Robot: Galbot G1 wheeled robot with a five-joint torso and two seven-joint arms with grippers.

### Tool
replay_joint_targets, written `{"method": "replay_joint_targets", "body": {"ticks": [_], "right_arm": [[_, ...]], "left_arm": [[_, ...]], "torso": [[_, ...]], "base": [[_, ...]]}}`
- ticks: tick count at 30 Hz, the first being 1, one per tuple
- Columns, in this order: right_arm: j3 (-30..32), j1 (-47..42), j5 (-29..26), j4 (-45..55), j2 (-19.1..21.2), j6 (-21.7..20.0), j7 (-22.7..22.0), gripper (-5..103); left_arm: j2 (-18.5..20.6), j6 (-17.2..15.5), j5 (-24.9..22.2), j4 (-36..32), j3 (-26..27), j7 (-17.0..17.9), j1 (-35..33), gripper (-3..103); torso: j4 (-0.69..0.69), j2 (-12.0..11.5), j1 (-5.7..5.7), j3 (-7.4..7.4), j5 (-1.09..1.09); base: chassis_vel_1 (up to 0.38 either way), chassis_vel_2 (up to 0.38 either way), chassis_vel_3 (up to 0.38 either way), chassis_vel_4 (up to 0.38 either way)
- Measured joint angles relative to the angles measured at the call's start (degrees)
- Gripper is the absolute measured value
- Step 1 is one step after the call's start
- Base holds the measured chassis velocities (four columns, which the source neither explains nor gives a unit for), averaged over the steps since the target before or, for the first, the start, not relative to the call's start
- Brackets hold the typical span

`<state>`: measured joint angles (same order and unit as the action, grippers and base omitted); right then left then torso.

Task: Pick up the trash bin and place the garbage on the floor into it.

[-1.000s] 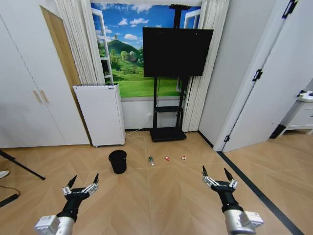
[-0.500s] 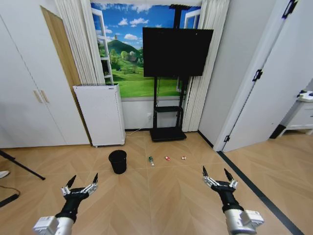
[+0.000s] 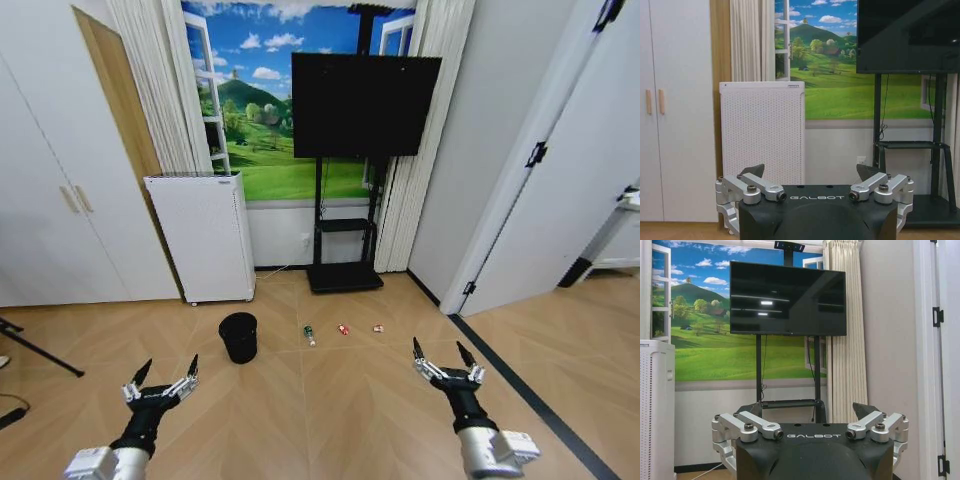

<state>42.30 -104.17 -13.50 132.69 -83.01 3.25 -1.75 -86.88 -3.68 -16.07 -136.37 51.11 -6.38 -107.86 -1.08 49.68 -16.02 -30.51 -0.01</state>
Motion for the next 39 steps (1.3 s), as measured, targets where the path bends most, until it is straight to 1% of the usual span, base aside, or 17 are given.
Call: {"method": "replay_joint_targets", "body": {"ticks": [4,5,6,8,10,12,19,27,28,31,32,39], "right_arm": [[0.3,0.2,0.0,0.0,0.0,-0.9,0.0,100],[0.4,0.3,-0.1,-0.2,-0.1,-0.8,0.0,100],[0.5,0.4,-0.4,-0.4,-0.2,-0.7,0.0,100],[0.6,0.4,-0.8,-0.6,-0.3,-0.5,0.1,100],[0.8,0.4,-1.1,-0.7,-0.3,-0.2,0.6,100],[1.1,0.3,-1.2,-1.0,-0.3,0.3,1.4,100],[0.9,0.2,-0.9,-1.2,-0.2,1.0,2.5,100],[0.7,0.1,-0.7,-1.4,-0.3,1.4,2.8,100],[0.7,0.1,-0.7,-1.5,-0.2,1.5,2.9,100],[0.6,0.1,-0.7,-1.6,-0.2,1.6,3.0,100],[0.6,0.1,-0.7,-1.7,-0.3,1.7,3.0,100],[0.4,0.2,-0.6,-2.1,-0.3,2.0,3.1,100]], "left_arm": [[-0.1,0.9,0.5,0.0,0.3,-0.3,-0.1,100],[-0.1,1.2,0.7,0.0,0.4,-0.5,-0.1,100],[-0.2,1.7,0.9,0.0,0.5,-0.7,-0.1,100],[-0.2,2.1,1.0,0.1,0.6,-0.8,-0.1,100],[-0.3,2.2,1.5,0.1,0.8,-0.8,-0.2,100],[-0.3,2.6,3.1,0.2,1.2,-0.8,-0.2,100],[-0.5,3.3,3.8,0.0,1.3,-0.7,-0.2,100],[-0.8,4.4,4.0,0.1,1.3,-0.8,-0.2,100],[-0.9,4.5,4.2,0.2,1.2,-1.0,-0.3,100],[-1.0,4.6,4.4,0.2,1.1,-1.0,-0.4,100],[-1.1,4.7,4.4,0.2,1.0,-1.0,-0.4,100],[-1.2,5.0,4.4,0.4,0.9,-1.1,-0.4,100]], "torso": [[0.00,0.0,-0.02,-0.01,0.01],[0.01,0.0,0.01,0.00,-0.01],[-0.01,0.0,0.05,0.02,0.01],[0.01,0.0,0.06,0.02,0.03],[-0.01,0.0,0.08,0.03,0.01],[0.00,0.0,0.09,0.03,0.02],[0.00,0.0,0.07,0.03,0.02],[0.00,0.0,0.04,0.02,0.03],[-0.01,0.0,0.04,0.02,-0.01],[0.01,0.0,0.04,0.01,0.04],[0.00,0.0,0.04,0.02,0.01],[0.00,0.0,0.04,0.02,0.03]], "base": [[-0.080,0.095,0.079,-0.081],[0.000,0.000,0.000,0.000],[0.000,0.000,0.000,0.000],[0.025,-0.014,-0.030,0.025],[0.070,-0.098,-0.060,0.051],[0.014,-0.026,-0.020,0.015],[-0.059,0.048,0.056,-0.067],[-0.183,0.174,0.174,-0.185],[-0.220,0.222,0.223,-0.228],[-0.231,0.246,0.238,-0.243],[-0.284,0.260,0.267,-0.270],[-0.312,0.287,0.301,-0.306]]}}
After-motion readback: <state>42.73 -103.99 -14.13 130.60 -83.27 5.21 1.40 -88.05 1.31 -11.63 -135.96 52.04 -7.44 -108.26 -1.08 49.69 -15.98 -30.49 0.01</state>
